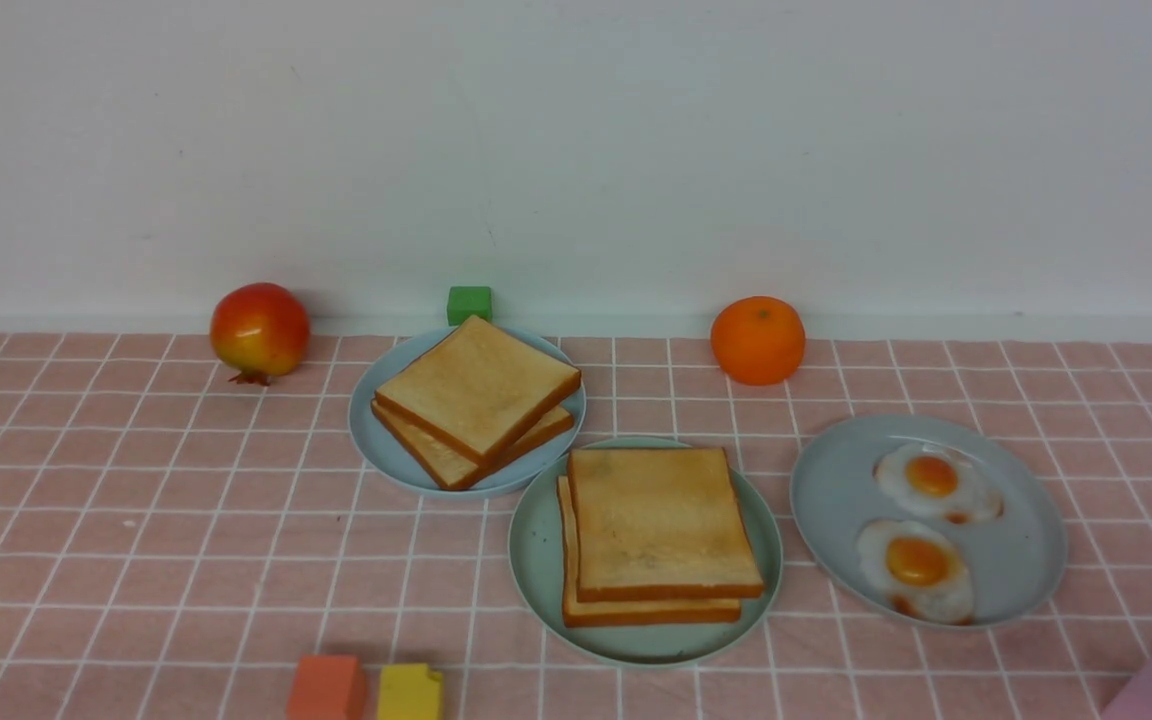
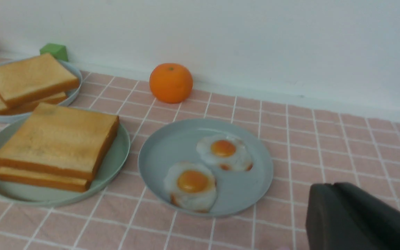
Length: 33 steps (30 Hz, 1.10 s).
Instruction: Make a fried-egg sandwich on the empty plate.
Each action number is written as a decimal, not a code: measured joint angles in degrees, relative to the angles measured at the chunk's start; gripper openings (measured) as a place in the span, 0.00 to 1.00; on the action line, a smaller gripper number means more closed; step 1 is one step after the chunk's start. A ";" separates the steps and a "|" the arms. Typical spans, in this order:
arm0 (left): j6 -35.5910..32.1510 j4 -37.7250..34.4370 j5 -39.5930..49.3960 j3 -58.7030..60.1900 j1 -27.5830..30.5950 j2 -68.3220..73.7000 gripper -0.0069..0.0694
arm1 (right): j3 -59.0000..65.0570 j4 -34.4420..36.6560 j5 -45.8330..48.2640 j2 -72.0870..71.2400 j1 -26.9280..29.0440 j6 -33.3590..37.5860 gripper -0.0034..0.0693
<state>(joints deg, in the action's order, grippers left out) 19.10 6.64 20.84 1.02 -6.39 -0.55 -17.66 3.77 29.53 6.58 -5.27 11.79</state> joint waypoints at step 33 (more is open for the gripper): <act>0.00 0.05 0.00 0.00 0.00 0.00 0.13 | 18.85 0.54 -6.60 -7.31 1.51 -5.91 0.19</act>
<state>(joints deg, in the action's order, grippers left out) 19.10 6.69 20.84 1.02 -6.39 -0.55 1.19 4.31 22.93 -0.73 -3.76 5.88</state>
